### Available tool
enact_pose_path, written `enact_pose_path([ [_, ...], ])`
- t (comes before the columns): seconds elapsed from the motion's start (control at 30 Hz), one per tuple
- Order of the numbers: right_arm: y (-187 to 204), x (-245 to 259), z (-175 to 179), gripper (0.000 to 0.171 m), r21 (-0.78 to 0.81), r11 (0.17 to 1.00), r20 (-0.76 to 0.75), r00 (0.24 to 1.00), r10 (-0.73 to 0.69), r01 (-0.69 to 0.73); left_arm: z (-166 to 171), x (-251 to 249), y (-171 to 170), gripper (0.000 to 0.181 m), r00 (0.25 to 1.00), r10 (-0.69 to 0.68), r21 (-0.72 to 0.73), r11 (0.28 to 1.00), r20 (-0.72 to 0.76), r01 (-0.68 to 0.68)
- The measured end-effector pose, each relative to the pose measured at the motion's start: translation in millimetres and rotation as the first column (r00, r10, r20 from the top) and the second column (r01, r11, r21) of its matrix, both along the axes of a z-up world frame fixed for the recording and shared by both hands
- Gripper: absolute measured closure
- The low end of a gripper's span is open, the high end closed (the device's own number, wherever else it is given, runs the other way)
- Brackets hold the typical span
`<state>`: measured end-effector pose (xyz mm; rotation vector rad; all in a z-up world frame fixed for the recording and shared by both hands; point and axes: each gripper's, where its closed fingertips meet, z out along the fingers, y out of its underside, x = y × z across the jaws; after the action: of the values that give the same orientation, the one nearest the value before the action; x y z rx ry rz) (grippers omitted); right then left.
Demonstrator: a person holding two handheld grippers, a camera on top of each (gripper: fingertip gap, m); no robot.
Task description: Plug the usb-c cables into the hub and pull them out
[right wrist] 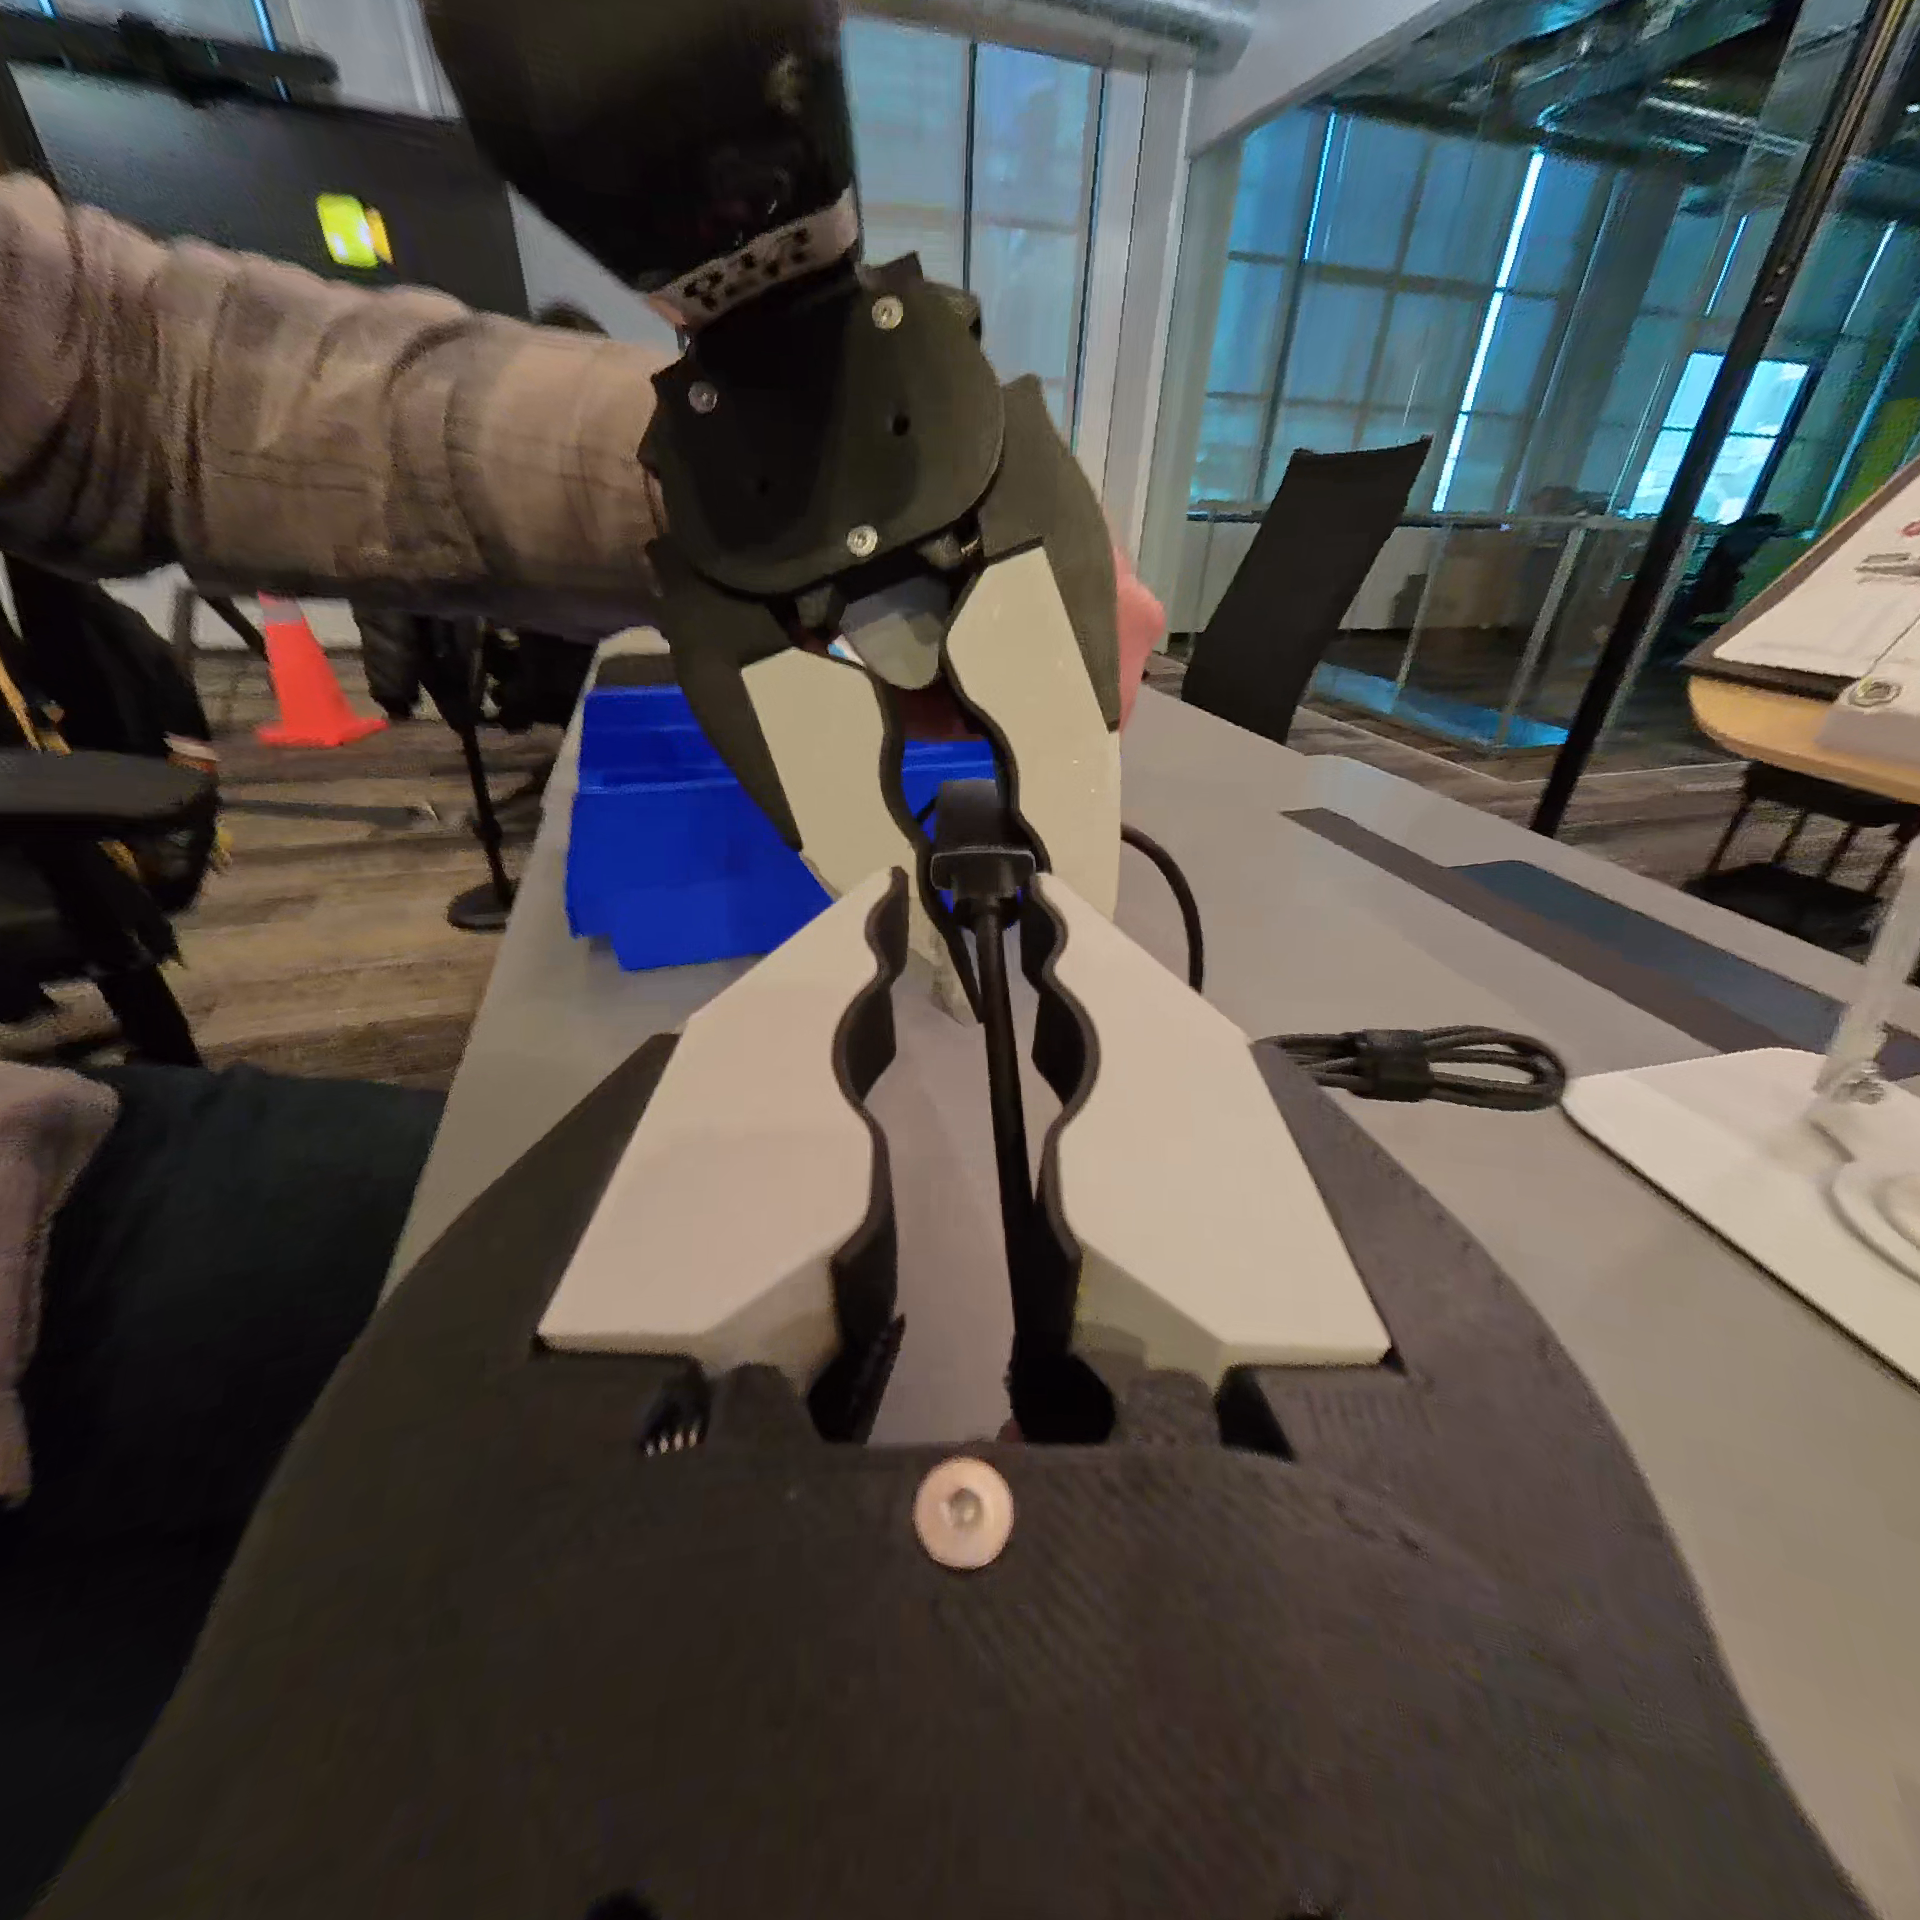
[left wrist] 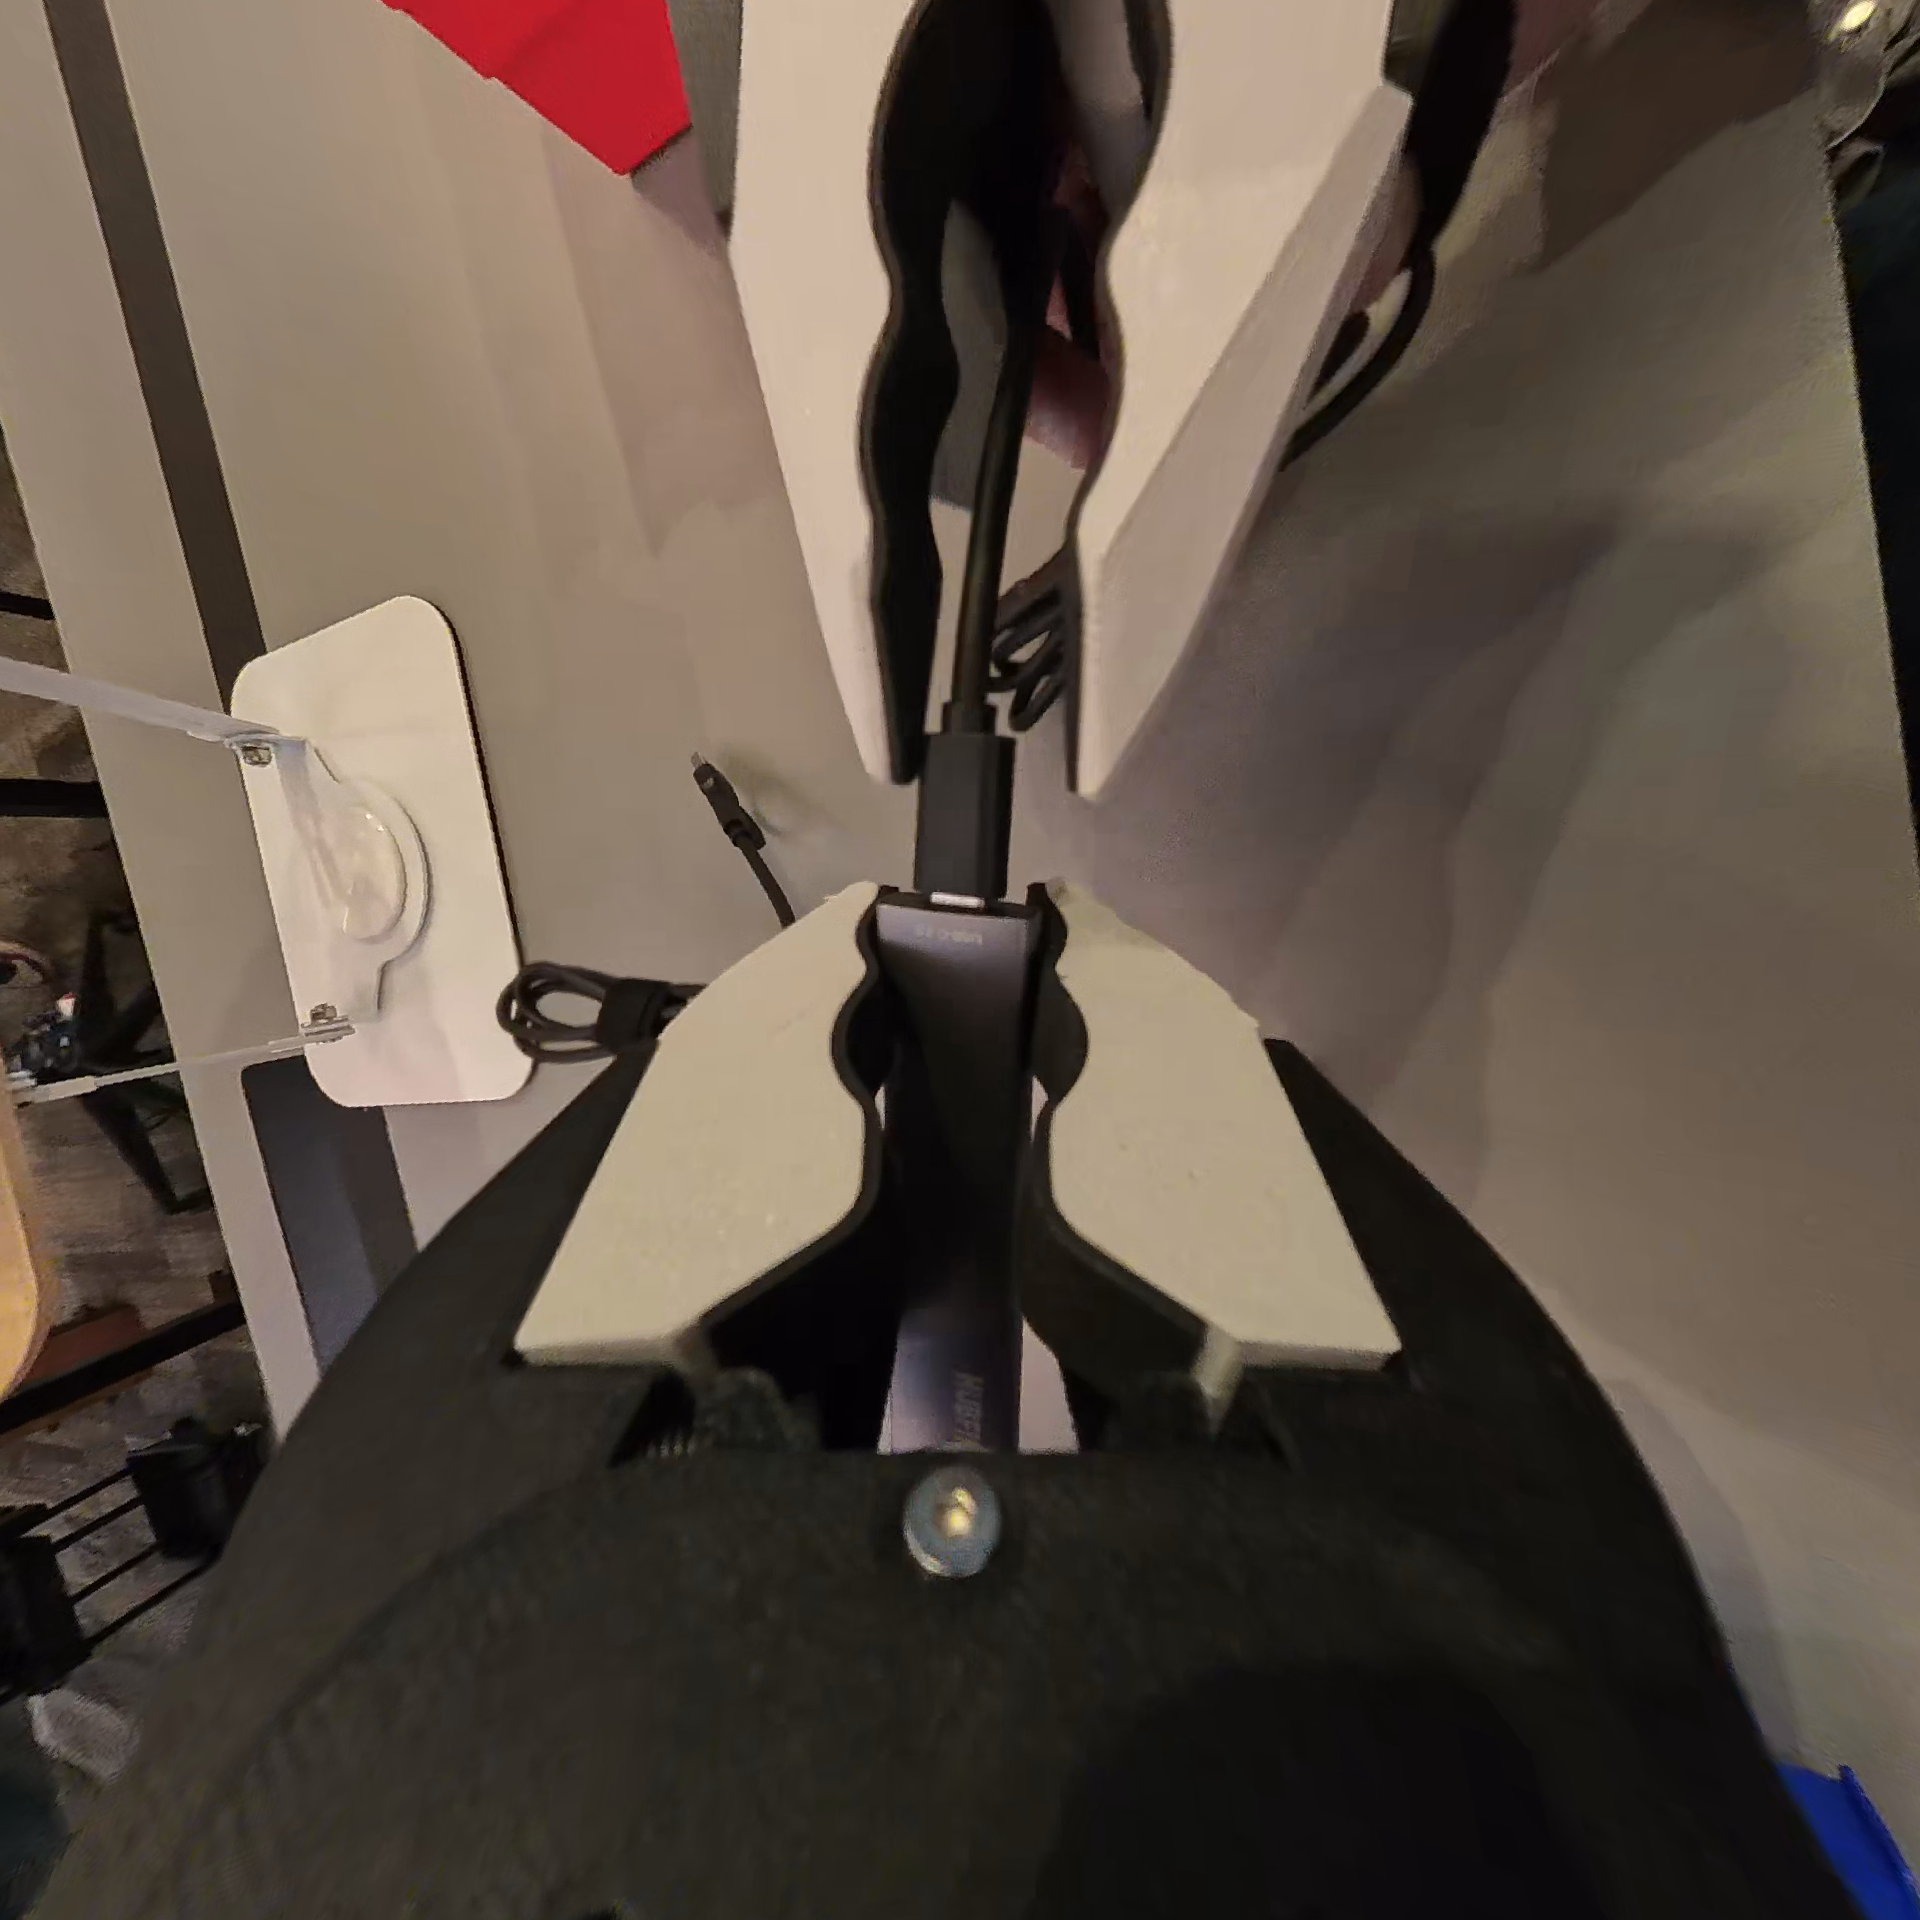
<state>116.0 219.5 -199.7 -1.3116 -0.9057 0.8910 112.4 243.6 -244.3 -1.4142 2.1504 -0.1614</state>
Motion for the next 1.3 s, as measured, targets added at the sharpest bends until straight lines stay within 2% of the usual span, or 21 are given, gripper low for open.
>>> enact_pose_path([
  [0.07,2.0,-2.5,-2.8,0.153,0.026,0.999,0.061,0.998,-0.023,0.021,-0.5,0.6,-0.8,0.158,1.000,0.003,-0.017,1.000,0.005,-0.003],
  [0.2,5.6,-5.5,-2.6,0.158,0.040,0.999,0.080,0.996,-0.030,0.027,0.0,2.1,-3.1,0.158,1.000,0.001,-0.032,0.999,0.001,-0.001],
  [0.43,5.5,-8.5,-6.7,0.161,0.006,1.000,0.064,0.998,-0.005,0.004,-2.9,1.5,-5.4,0.158,1.000,0.014,-0.054,0.998,0.025,-0.012],
  [0.67,5.4,-12.2,-7.5,0.160,0.034,0.999,0.073,0.997,-0.037,0.034,-4.2,1.5,-8.7,0.159,0.995,0.022,-0.125,0.992,0.093,-0.011],
  [0.97,-2.4,-15.9,-6.4,0.162,-0.007,0.999,0.030,0.999,0.037,-0.037,-3.1,0.0,-19.9,0.159,0.992,-0.007,-0.202,0.979,0.129,0.033],
  [1.1,-4.6,-16.5,-7.4,0.162,-0.019,0.998,0.018,0.998,0.067,-0.066,-3.1,-1.4,-24.3,0.159,0.993,-0.039,-0.233,0.970,0.112,0.064],
  [1.3,-14.4,-22.0,-9.3,0.161,-0.003,0.991,0.033,0.990,0.135,-0.135,-10.7,-10.0,-35.1,0.148,0.985,-0.165,-0.244,0.958,-0.041,0.151],
])
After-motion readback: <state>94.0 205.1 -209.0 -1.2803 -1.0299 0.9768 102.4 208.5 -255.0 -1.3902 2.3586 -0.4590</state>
